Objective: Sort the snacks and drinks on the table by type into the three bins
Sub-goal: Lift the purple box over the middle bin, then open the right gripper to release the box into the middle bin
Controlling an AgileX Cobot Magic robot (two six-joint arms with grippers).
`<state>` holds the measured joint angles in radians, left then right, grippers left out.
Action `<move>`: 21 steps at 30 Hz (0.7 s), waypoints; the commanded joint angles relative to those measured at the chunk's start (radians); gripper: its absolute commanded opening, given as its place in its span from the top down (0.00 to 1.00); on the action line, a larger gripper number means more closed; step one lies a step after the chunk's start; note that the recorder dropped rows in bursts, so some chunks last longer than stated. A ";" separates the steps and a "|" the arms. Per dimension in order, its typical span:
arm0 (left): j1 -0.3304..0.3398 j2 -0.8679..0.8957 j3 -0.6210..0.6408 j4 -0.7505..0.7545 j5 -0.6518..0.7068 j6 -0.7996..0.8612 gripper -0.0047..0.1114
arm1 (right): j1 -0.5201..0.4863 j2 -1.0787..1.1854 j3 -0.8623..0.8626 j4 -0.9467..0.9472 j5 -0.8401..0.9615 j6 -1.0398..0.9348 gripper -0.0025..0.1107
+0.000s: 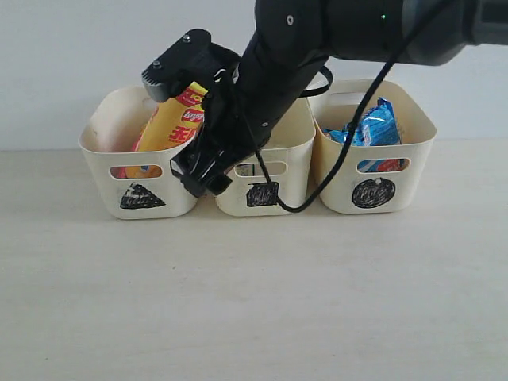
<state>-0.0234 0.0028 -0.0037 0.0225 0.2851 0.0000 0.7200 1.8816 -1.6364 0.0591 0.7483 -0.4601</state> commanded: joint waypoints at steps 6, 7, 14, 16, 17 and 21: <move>0.002 -0.003 0.004 -0.007 -0.008 -0.008 0.92 | -0.123 -0.008 0.000 0.018 -0.158 -0.049 0.98; 0.002 -0.003 0.004 -0.007 -0.008 -0.008 0.92 | -0.136 -0.005 0.000 0.037 -0.179 -0.054 0.98; 0.002 -0.003 0.004 -0.007 -0.008 -0.008 0.92 | -0.185 0.058 -0.009 0.078 -0.357 -0.088 0.98; 0.002 -0.003 0.004 -0.007 -0.008 -0.008 0.92 | -0.197 0.084 -0.022 0.078 -0.394 -0.092 0.98; 0.002 -0.003 0.004 -0.007 -0.008 -0.008 0.92 | -0.203 0.095 -0.030 0.078 -0.402 -0.092 0.98; 0.002 -0.003 0.004 -0.007 -0.008 -0.008 0.92 | -0.221 0.156 -0.076 0.078 -0.430 -0.092 0.98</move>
<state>-0.0234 0.0028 -0.0037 0.0225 0.2851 0.0000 0.5154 2.0126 -1.6806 0.1343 0.3659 -0.5447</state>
